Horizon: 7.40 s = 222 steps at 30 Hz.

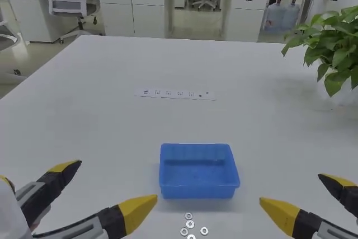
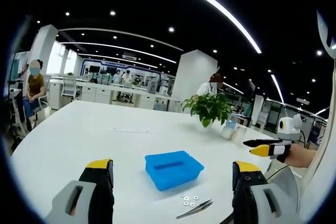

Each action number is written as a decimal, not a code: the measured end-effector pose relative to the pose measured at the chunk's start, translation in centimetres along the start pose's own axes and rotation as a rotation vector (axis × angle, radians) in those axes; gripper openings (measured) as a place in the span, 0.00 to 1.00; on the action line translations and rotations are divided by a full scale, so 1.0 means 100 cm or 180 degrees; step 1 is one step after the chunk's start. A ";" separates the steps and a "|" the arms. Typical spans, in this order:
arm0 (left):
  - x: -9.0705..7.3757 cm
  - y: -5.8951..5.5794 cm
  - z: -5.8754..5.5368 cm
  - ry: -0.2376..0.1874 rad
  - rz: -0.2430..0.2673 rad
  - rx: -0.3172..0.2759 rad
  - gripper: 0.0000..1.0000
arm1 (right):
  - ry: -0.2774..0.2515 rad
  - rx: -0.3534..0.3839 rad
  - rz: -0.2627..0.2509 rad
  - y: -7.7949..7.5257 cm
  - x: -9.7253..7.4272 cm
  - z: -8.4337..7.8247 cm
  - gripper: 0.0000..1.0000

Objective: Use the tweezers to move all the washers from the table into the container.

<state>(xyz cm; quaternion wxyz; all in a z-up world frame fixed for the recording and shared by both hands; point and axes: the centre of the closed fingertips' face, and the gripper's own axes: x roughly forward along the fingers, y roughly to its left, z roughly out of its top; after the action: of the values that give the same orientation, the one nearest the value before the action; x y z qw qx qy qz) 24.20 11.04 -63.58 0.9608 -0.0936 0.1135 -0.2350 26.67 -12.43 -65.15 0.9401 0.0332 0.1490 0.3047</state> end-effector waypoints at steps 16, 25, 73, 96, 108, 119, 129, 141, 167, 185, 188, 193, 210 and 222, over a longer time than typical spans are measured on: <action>0.007 -0.017 -0.063 0.1122 -0.0504 0.0766 0.40 | 0.0362 -0.0405 0.0402 0.025 0.008 -0.030 0.29; 0.015 -0.025 -0.116 0.1856 -0.1057 0.1119 0.25 | 0.0686 -0.0557 0.0785 0.047 0.023 -0.053 0.15; 0.048 -0.051 -0.151 0.2651 -0.2052 0.2355 0.00 | 0.1283 -0.0951 0.0947 0.049 0.038 -0.093 0.03; 0.039 -0.103 -0.109 0.2319 -0.2316 0.2281 0.00 | 0.1639 -0.1381 0.2001 0.104 0.051 -0.125 0.14; 0.036 -0.098 -0.105 0.2280 -0.2305 0.2455 0.00 | 0.1604 -0.1622 0.2303 0.121 0.064 -0.129 0.05; 0.046 -0.082 -0.094 0.2297 -0.2155 0.2701 0.00 | 0.1408 -0.1701 0.2197 0.120 0.087 -0.117 0.05; 0.053 -0.078 -0.093 0.2355 -0.2171 0.2824 0.00 | 0.1366 -0.1574 0.2229 0.122 0.098 -0.116 0.05; 0.062 -0.071 -0.088 0.2357 -0.2170 0.2665 0.00 | 0.1362 -0.1557 0.2164 0.118 0.098 -0.115 0.04; 0.069 -0.075 -0.094 0.2412 -0.2277 0.2691 0.00 | 0.1398 -0.1417 0.2133 0.113 0.098 -0.116 0.08; 0.076 -0.059 -0.048 0.1545 -0.1412 0.1605 0.28 | 0.1408 -0.0596 0.1833 0.098 0.109 -0.105 0.01; 0.061 -0.046 -0.048 0.1440 -0.1215 0.1165 0.32 | 0.1424 -0.0328 0.1746 0.091 0.110 -0.104 0.01; 0.040 -0.029 -0.056 0.1293 -0.0879 0.0637 0.46 | 0.1423 -0.0170 0.1714 0.087 0.106 -0.105 0.01; 0.023 -0.023 -0.036 0.0768 -0.0490 0.0354 0.87 | 0.1072 0.0010 0.1602 0.073 0.101 -0.054 0.01; 0.031 -0.025 -0.022 0.0576 -0.0454 0.0308 0.99 | 0.0769 -0.0013 0.1424 0.049 0.112 -0.013 0.01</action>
<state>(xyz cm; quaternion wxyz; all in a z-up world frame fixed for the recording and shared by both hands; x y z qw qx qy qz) 25.21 7.18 -65.62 0.9309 -0.0333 0.1812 -0.3155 32.10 -2.00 -68.58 0.8247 0.0269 0.2487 0.5072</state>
